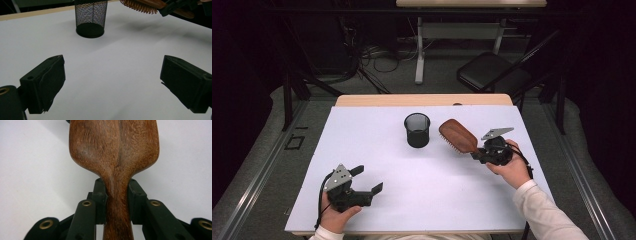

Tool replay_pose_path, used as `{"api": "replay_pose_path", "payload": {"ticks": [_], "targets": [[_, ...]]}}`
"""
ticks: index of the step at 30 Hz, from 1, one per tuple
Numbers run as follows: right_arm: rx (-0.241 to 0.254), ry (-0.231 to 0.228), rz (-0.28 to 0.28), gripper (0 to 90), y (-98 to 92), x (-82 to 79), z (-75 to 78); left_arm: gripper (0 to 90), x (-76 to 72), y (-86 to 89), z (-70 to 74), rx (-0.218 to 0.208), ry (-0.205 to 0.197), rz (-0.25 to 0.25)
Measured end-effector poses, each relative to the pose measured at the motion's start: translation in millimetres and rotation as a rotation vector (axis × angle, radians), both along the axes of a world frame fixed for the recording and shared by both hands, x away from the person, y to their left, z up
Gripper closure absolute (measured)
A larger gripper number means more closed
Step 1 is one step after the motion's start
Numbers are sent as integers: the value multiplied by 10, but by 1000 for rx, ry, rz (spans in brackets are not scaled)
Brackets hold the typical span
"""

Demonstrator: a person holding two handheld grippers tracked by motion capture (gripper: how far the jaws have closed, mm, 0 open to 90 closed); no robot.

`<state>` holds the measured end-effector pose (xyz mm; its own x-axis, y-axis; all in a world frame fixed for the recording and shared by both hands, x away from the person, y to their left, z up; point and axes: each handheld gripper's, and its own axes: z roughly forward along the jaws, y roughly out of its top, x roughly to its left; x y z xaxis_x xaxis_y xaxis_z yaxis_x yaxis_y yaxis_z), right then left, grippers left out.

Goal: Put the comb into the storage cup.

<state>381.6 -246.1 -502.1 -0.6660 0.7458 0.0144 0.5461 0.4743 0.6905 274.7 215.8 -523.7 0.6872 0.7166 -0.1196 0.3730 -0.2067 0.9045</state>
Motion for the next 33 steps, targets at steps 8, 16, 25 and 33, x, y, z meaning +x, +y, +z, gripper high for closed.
{"api": "replay_pose_path", "payload": {"ticks": [8,16,25,33], "targets": [[27,-15,15,719,6,-128,12,76,-4,-6,-3,12,-7,6],[53,-41,53,719,92,-273,54,86,-6,-7,-4,17,-11,8],[45,-41,114,719,268,-376,86,94,-7,-12,-7,23,-13,4],[43,-44,176,719,481,-442,103,99,-10,-11,-6,30,-17,4]]}}
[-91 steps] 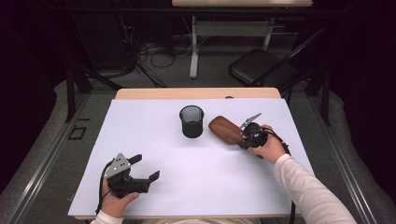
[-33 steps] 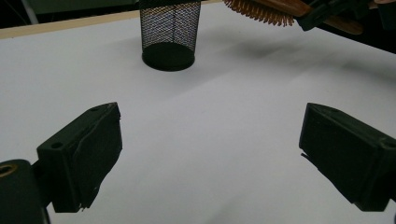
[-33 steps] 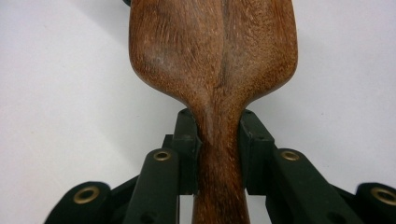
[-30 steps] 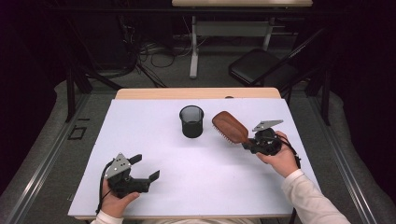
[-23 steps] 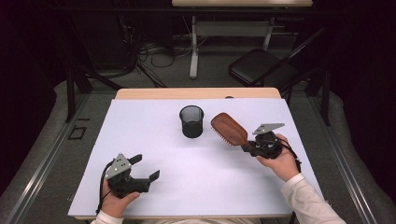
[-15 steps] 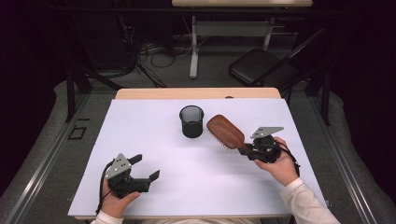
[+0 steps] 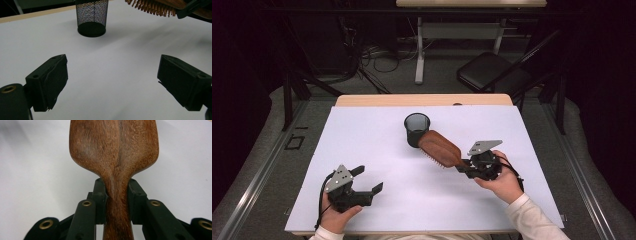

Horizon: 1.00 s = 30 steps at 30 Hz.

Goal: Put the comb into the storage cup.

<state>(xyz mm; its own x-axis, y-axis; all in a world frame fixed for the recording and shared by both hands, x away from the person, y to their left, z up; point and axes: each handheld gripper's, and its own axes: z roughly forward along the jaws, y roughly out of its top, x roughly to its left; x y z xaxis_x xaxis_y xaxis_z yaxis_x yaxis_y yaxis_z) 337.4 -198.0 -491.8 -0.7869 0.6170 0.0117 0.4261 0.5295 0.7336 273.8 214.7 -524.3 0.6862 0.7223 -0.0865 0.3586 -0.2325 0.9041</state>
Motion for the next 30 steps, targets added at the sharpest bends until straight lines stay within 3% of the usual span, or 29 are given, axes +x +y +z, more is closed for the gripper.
{"api": "replay_pose_path", "payload": {"ticks": [20,30], "targets": [[3,21,107,719,432,-68,-16,121,-6,-13,-6,22,-11,-3],[9,31,132,719,515,-109,-45,144,-29,-60,-2,84,-44,-7]]}}
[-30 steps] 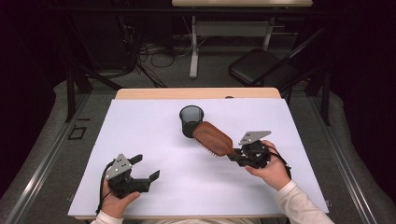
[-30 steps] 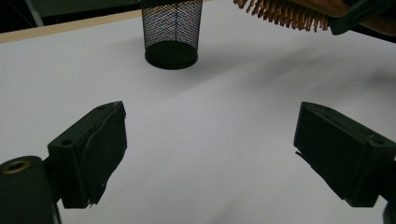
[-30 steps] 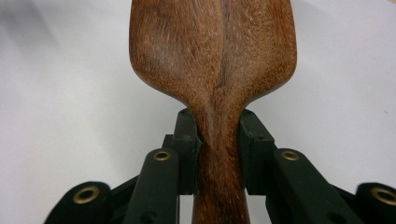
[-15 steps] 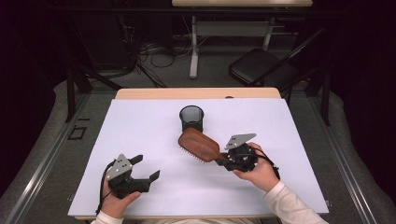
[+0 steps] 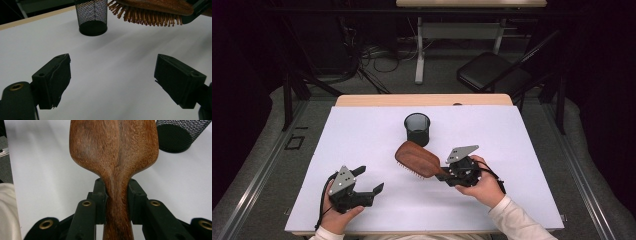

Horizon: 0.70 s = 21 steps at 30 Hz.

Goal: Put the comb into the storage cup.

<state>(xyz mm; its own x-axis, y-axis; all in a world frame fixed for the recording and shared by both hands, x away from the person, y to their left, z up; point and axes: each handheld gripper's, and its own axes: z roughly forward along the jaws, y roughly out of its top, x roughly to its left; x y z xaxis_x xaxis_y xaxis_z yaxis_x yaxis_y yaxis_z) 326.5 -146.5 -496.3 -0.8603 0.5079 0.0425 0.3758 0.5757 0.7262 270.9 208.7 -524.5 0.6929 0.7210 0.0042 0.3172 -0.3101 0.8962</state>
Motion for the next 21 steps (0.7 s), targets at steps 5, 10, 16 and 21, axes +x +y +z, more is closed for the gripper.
{"api": "replay_pose_path", "payload": {"ticks": [5,10,16,21], "targets": [[9,1,5,719,22,-12,-8,149,-23,-53,7,51,-31,-6],[-1,0,7,719,37,-16,5,149,-25,-102,4,59,-26,-21],[-16,-5,11,719,48,-16,42,149,-35,-159,64,98,-61,-36],[-19,-2,12,719,41,-16,65,149,-39,-228,114,139,-94,-44]]}}
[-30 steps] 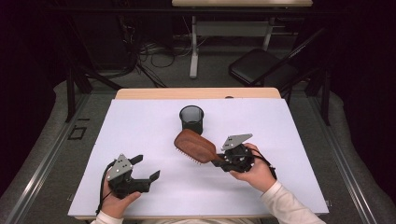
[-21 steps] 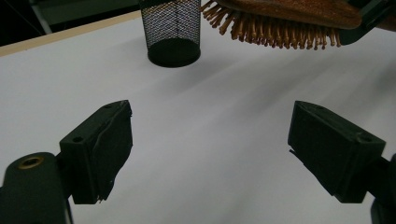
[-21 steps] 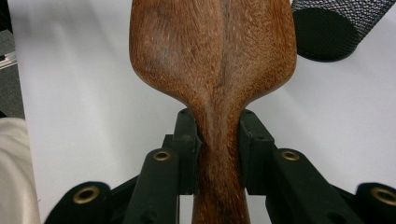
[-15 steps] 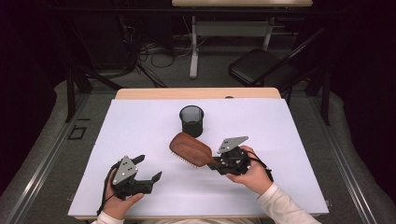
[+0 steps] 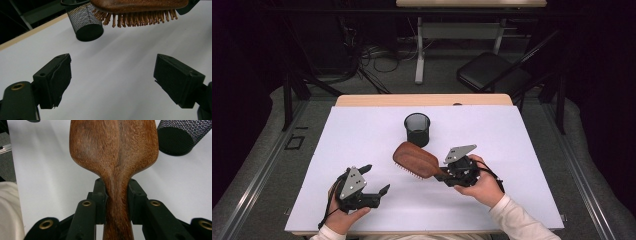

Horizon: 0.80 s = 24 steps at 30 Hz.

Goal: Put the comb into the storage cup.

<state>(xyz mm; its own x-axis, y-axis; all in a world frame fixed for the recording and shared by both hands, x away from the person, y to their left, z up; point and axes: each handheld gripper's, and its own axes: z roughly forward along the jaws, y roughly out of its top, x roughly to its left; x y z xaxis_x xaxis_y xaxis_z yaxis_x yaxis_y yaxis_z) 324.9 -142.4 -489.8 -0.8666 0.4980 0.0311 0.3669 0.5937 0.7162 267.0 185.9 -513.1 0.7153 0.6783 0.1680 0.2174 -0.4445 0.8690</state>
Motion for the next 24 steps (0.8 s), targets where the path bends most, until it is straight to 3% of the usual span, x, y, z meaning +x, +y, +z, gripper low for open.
{"api": "replay_pose_path", "payload": {"ticks": [3,8,12,14,20,24], "targets": [[-1,-3,2,719,-10,0,6,149,1,-51,22,20,-8,-14],[2,-3,-5,719,-22,-5,14,149,42,-82,33,-26,45,-31],[6,-9,-4,718,-22,-6,18,149,91,-63,70,-88,104,-38],[4,-11,-8,718,-19,-10,20,149,114,-56,97,-104,118,-37],[27,-28,-12,719,-2,-18,27,150,164,-61,166,-101,130,-29],[52,-38,-18,719,9,-23,42,149,193,-61,209,-128,144,-33]]}}
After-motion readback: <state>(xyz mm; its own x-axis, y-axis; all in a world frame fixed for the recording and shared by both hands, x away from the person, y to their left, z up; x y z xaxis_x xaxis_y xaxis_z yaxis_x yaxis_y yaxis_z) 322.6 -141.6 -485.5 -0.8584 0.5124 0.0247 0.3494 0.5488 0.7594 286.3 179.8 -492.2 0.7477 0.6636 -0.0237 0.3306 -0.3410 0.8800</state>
